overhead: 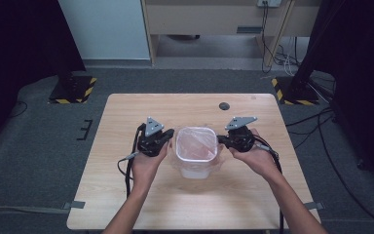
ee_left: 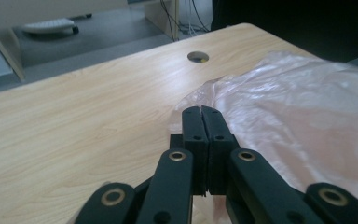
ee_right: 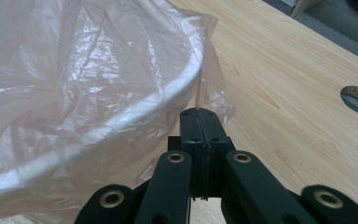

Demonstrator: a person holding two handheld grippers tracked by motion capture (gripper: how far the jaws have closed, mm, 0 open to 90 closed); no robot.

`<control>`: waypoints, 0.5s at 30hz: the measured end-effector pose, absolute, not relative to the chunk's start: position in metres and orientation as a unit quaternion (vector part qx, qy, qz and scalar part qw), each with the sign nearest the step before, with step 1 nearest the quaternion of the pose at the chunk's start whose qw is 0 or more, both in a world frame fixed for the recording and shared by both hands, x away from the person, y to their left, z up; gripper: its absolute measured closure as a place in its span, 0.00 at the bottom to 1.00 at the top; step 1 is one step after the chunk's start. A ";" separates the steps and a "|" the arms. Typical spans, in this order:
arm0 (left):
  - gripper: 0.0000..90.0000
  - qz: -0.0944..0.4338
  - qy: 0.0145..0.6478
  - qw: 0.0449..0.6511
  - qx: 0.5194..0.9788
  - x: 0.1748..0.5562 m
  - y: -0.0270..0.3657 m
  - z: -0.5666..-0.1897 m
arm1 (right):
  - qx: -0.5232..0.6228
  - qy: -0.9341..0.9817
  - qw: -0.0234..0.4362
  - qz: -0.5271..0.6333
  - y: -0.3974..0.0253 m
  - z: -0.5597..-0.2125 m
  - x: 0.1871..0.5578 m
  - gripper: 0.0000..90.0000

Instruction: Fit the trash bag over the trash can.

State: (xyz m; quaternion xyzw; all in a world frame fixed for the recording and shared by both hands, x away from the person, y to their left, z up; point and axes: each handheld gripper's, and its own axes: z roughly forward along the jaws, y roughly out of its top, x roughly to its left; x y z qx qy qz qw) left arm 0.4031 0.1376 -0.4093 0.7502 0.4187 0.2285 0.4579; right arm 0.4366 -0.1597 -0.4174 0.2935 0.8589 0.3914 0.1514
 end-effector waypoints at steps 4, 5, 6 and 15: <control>1.00 0.216 0.437 0.444 0.752 0.412 0.140 -0.420 | 0.297 0.863 0.145 0.382 -0.158 -0.422 0.440 1.00; 1.00 0.210 0.441 0.445 0.750 0.414 0.140 -0.423 | 0.299 0.863 0.142 0.381 -0.158 -0.424 0.441 1.00; 1.00 0.206 0.445 0.447 0.748 0.415 0.139 -0.425 | 0.301 0.864 0.139 0.379 -0.157 -0.425 0.442 1.00; 1.00 0.198 0.450 0.422 0.762 0.420 0.134 -0.441 | 0.307 0.873 0.126 0.358 -0.151 -0.439 0.447 1.00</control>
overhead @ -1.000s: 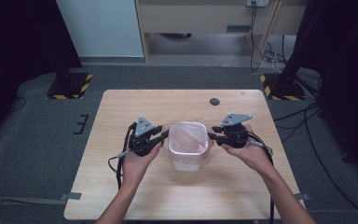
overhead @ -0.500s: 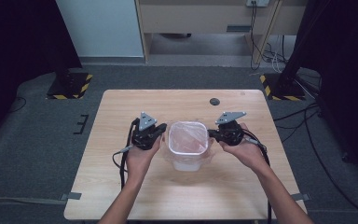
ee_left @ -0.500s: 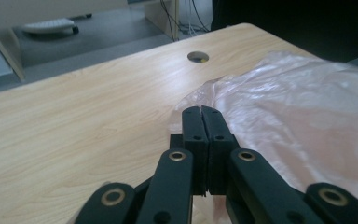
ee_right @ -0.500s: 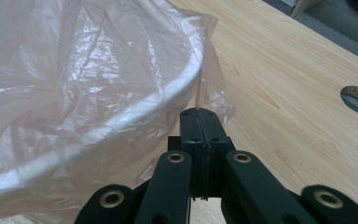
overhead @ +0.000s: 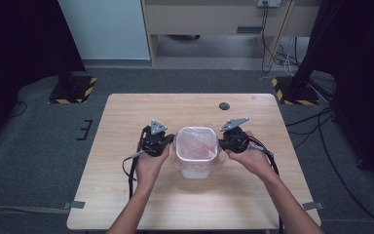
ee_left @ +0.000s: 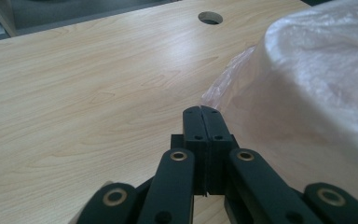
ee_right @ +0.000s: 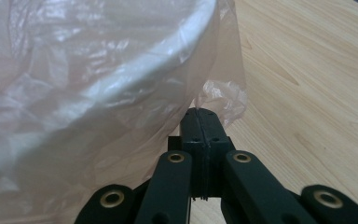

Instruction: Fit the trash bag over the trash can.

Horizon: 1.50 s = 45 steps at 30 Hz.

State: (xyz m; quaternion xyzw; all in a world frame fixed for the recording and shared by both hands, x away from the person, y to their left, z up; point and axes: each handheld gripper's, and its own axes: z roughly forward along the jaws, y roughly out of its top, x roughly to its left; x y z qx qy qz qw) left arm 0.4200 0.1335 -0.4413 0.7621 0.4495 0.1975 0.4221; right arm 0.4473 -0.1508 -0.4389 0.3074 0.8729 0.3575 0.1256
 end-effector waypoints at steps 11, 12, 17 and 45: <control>1.00 0.201 0.449 0.414 0.766 0.425 0.132 -0.452 | 0.308 0.874 0.106 0.360 -0.153 -0.453 0.439 1.00; 1.00 0.204 0.449 0.411 0.767 0.425 0.132 -0.453 | 0.309 0.874 0.105 0.360 -0.153 -0.454 0.439 1.00; 1.00 0.198 0.451 0.411 0.767 0.424 0.130 -0.458 | 0.311 0.874 0.101 0.359 -0.154 -0.458 0.439 1.00; 0.82 0.238 0.425 0.436 0.757 0.390 0.149 -0.435 | 0.313 0.842 0.158 0.411 -0.184 -0.436 0.416 0.66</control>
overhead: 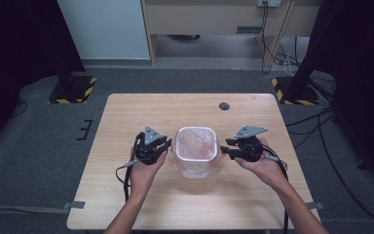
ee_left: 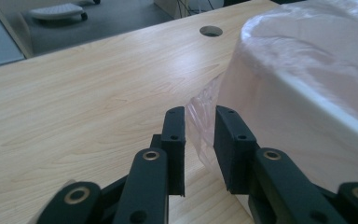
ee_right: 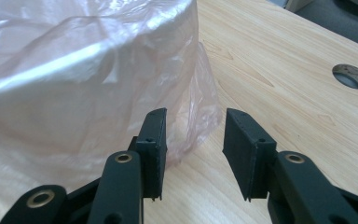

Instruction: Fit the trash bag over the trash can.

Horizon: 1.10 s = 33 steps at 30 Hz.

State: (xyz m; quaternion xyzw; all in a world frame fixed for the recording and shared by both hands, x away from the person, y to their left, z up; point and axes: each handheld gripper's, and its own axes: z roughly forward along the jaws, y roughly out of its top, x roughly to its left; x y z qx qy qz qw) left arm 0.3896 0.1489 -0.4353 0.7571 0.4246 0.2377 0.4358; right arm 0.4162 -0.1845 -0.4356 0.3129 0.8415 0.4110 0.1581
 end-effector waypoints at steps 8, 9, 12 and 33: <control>0.76 0.228 0.415 0.456 0.754 0.367 0.157 -0.434 | 0.290 0.845 0.152 0.423 -0.194 -0.436 0.397 0.62; 0.76 0.226 0.413 0.459 0.754 0.364 0.157 -0.435 | 0.288 0.845 0.150 0.424 -0.194 -0.436 0.396 0.61; 0.74 0.219 0.402 0.458 0.762 0.357 0.155 -0.439 | 0.280 0.845 0.145 0.432 -0.193 -0.437 0.390 0.56; 0.45 0.177 0.348 0.473 0.790 0.336 0.143 -0.455 | 0.247 0.861 0.127 0.426 -0.177 -0.449 0.381 0.66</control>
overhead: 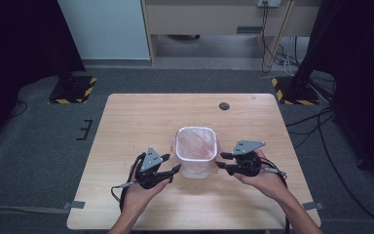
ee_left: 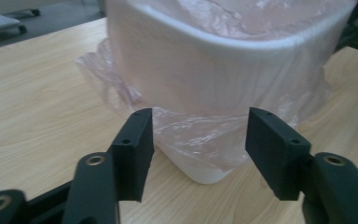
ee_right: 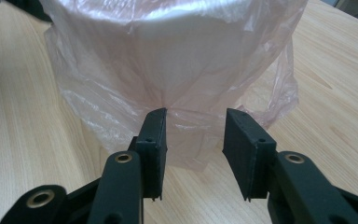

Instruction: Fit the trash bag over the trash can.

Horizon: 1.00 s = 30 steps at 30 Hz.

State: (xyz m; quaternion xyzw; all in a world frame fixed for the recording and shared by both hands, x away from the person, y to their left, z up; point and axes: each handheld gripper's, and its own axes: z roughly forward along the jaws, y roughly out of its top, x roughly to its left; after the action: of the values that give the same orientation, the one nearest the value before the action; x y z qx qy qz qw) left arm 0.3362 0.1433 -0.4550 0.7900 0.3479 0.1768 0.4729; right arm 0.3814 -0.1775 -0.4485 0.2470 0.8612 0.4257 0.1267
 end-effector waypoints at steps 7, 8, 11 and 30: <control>0.52 0.175 0.328 0.454 0.810 0.337 0.132 -0.462 | 0.245 0.860 0.117 0.432 -0.176 -0.450 0.382 0.77; 0.54 0.177 0.326 0.452 0.811 0.336 0.132 -0.462 | 0.243 0.860 0.116 0.433 -0.176 -0.449 0.382 0.79; 0.62 0.181 0.321 0.446 0.816 0.335 0.129 -0.463 | 0.242 0.860 0.113 0.435 -0.175 -0.449 0.381 0.81; 1.00 0.158 0.315 0.418 0.837 0.338 0.129 -0.470 | 0.237 0.865 0.111 0.429 -0.172 -0.454 0.380 0.84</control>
State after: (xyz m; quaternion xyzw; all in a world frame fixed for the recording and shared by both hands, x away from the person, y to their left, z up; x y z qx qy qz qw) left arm 0.3375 0.1294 -0.4695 0.8372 0.3147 0.1584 0.4184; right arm 0.3803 -0.1716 -0.4537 0.2368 0.8648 0.4285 0.1113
